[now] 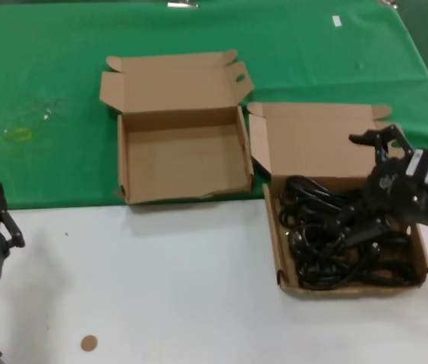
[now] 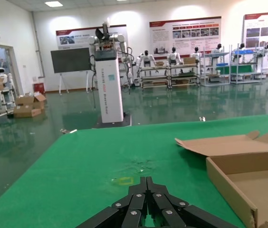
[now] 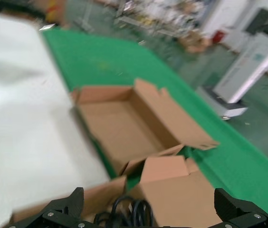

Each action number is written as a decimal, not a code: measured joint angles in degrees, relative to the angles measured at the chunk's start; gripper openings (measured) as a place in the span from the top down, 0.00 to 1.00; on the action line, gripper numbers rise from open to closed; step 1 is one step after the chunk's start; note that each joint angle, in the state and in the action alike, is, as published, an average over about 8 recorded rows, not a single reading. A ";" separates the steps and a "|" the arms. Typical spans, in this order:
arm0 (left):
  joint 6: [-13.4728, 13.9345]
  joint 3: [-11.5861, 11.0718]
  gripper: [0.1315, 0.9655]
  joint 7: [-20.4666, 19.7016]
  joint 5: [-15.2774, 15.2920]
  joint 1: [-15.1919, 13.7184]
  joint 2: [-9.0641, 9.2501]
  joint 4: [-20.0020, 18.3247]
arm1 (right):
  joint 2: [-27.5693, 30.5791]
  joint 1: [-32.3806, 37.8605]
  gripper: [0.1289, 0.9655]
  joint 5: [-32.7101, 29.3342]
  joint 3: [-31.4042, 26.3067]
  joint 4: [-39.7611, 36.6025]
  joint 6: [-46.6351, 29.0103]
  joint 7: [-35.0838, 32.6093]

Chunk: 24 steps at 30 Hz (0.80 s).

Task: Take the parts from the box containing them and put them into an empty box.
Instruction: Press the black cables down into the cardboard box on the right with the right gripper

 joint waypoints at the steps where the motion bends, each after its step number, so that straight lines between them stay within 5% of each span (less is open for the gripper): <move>1: 0.00 0.00 0.97 0.00 0.00 0.00 0.00 0.00 | 0.35 0.96 0.00 -0.57 -0.11 -0.44 -2.29 -0.67; 14: 0.00 0.00 0.99 0.00 0.00 0.00 0.00 0.00 | -1.54 15.50 0.00 -9.23 -2.40 -11.67 -30.75 -14.62; 24: 0.00 0.00 0.99 0.00 0.00 0.00 0.00 0.00 | -9.05 24.15 0.01 -17.03 -3.72 -23.48 -39.94 -23.05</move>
